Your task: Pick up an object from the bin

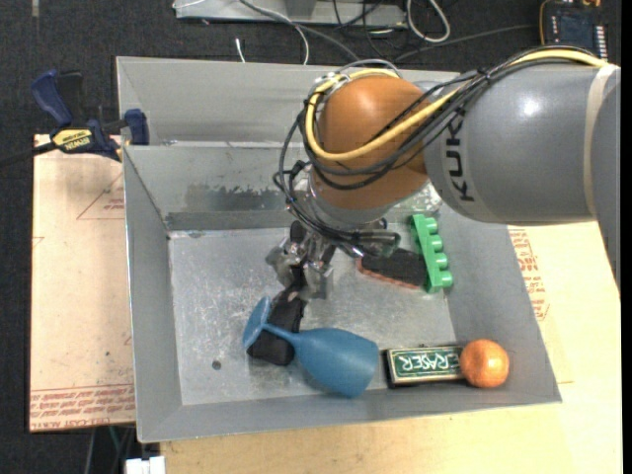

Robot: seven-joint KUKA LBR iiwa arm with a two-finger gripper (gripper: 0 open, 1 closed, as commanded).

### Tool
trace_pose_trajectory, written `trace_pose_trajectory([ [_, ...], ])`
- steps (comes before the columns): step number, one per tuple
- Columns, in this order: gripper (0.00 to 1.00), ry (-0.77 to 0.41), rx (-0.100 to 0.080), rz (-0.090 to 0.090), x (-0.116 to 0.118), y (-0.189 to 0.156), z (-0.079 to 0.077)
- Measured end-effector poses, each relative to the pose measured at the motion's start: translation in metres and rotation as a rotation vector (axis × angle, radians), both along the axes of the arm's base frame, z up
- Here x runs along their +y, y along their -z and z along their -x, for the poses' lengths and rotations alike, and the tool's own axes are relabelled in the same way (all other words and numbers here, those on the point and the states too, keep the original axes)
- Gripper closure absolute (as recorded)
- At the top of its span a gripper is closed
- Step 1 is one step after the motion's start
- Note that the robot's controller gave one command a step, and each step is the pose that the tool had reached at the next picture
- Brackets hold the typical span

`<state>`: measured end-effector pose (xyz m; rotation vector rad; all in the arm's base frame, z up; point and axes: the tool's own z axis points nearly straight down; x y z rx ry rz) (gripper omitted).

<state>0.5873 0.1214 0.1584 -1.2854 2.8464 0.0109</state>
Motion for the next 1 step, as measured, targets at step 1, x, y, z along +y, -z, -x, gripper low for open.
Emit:
trace_pose_trajectory([
  [1,1.0,0.002,0.0,-0.001,0.0002,-0.0038,0.0],
])
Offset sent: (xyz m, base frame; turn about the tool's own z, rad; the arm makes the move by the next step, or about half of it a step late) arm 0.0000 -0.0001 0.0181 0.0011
